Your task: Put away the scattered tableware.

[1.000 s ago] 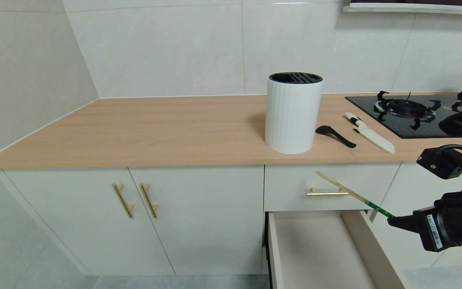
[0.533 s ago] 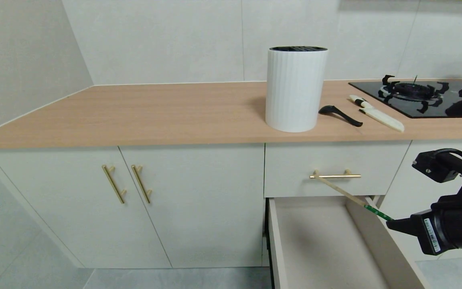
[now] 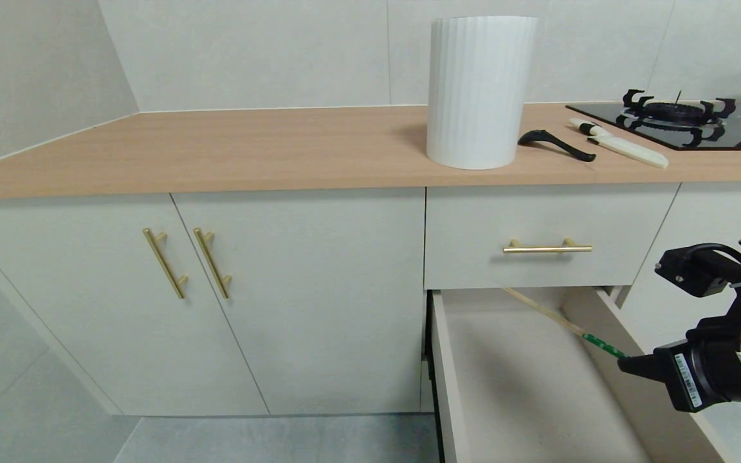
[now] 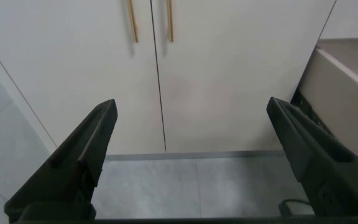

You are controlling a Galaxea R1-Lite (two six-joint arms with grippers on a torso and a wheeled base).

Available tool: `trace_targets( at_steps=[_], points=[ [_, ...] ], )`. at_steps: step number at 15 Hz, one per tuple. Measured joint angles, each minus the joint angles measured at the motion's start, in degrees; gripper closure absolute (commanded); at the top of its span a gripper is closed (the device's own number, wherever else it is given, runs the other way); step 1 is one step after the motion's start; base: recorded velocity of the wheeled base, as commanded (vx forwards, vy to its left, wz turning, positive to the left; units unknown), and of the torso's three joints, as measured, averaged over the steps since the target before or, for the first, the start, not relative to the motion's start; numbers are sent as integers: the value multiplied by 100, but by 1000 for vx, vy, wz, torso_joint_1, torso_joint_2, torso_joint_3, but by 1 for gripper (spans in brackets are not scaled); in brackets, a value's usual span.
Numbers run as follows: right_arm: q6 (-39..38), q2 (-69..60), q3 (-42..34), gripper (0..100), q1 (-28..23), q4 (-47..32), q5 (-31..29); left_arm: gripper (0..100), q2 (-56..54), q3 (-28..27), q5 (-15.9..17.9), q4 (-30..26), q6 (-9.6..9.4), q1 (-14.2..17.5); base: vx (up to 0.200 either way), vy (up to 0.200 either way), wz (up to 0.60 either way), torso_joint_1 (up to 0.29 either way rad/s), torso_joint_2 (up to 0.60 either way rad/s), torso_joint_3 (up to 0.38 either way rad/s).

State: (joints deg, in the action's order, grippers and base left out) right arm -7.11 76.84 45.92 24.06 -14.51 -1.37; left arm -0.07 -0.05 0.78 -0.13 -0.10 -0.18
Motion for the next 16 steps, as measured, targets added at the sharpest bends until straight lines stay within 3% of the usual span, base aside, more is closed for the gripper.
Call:
trace_targets(
  at_steps=[10, 16],
  points=[
    [11, 599, 0, 100, 138, 274, 2, 0, 0, 0, 1, 4, 0, 0, 0, 0, 0, -2, 7, 4],
    [-756, 2261, 178, 100, 289, 1460, -95, 0, 0, -5, 0, 4, 0, 0, 0, 0, 0, 0, 0, 0]
  ],
)
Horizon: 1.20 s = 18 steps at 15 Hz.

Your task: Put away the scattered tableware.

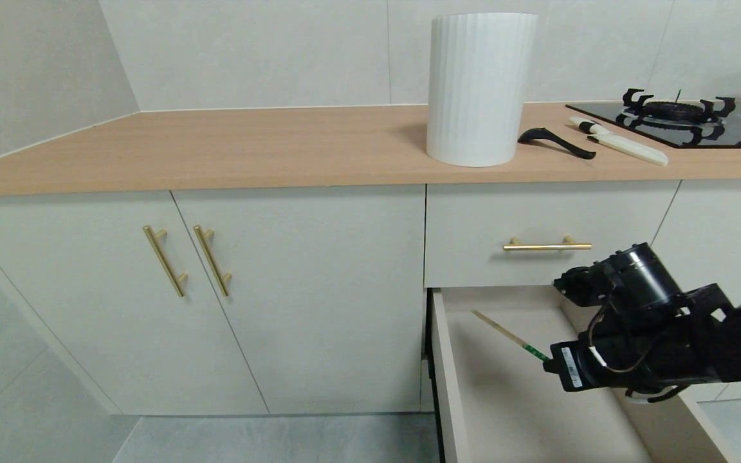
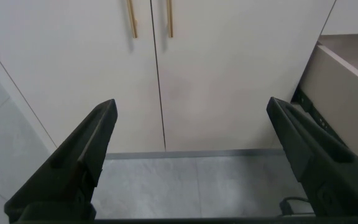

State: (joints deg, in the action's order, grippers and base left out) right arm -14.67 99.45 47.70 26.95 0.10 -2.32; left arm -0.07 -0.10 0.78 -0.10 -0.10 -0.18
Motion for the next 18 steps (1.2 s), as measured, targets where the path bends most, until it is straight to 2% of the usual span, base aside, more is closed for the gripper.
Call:
trace_targets(
  at_steps=[2, 6, 11, 18],
  points=[
    [-255, 560, 43, 100, 35, 553, -83, 0, 0, 0, 1, 0, 0, 0, 0, 0, 0, 0, 0, 0],
    [-591, 1574, 48, 100, 155, 1498, -683, 0, 0, 2, 1, 0, 2, 0, 0, 0, 0, 0, 0, 0],
    [-842, 2256, 83, 100, 411, 1577, -817, 0, 0, 7, 1, 0, 0, 0, 0, 0, 0, 0, 0, 0],
    [-855, 2761, 161, 100, 468, 1599, -947, 0, 0, 2, 1, 0, 0, 0, 0, 0, 0, 0, 0, 0]
  ],
)
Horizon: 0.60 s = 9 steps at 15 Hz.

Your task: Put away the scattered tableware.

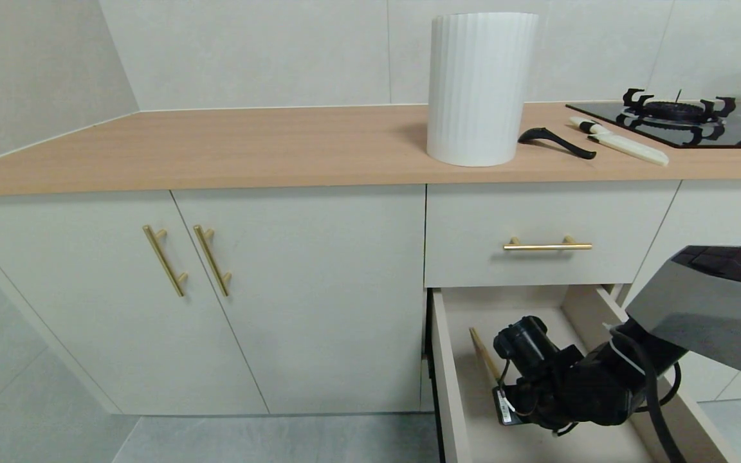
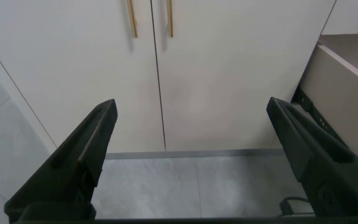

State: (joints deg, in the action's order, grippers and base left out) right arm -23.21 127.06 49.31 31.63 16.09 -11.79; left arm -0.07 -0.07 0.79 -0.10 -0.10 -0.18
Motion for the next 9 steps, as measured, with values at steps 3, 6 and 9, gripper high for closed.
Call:
trace_targets(
  at_steps=[3, 6, 9],
  points=[
    [0, 55, -4, 100, 0, 0, -28, 0, 0, 2, 0, 0, 0, 0, 0, 0, 0, 0, 0, 0],
    [-2, 108, -4, 100, 0, 7, -143, 0, 0, 0, -1, 0, 0, 0, 0, 0, 0, 0, 0, 0],
    [0, 138, 5, 0, -2, 33, -156, 0, 0, 0, 0, 0, 0, -4, 0, 0, 0, 0, 0, 0]
  ],
)
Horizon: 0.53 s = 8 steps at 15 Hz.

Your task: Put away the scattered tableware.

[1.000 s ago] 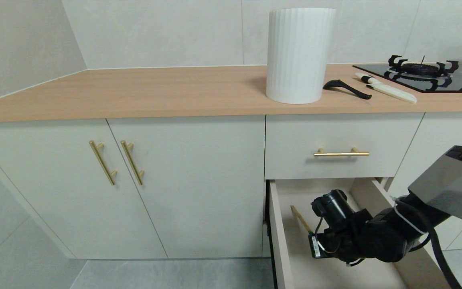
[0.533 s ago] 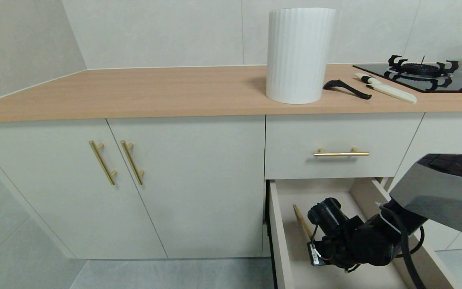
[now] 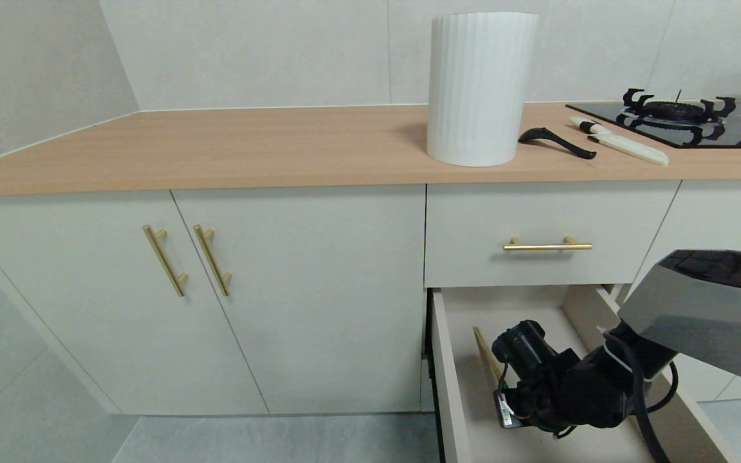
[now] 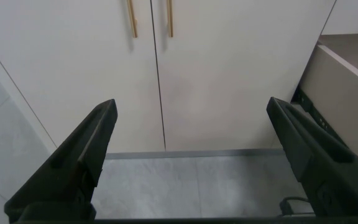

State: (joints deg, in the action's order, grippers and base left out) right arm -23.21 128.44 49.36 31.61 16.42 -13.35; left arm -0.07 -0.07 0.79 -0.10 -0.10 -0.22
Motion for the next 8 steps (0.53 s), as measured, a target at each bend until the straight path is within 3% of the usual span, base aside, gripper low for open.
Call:
trace_targets(
  at_steps=[8],
  points=[
    [0, -160, -24, 0, 0, -15, -30, 0, 0, 5, 0, 2, 0, 4, 0, 0, 0, 0, 0, 0]
  ],
)
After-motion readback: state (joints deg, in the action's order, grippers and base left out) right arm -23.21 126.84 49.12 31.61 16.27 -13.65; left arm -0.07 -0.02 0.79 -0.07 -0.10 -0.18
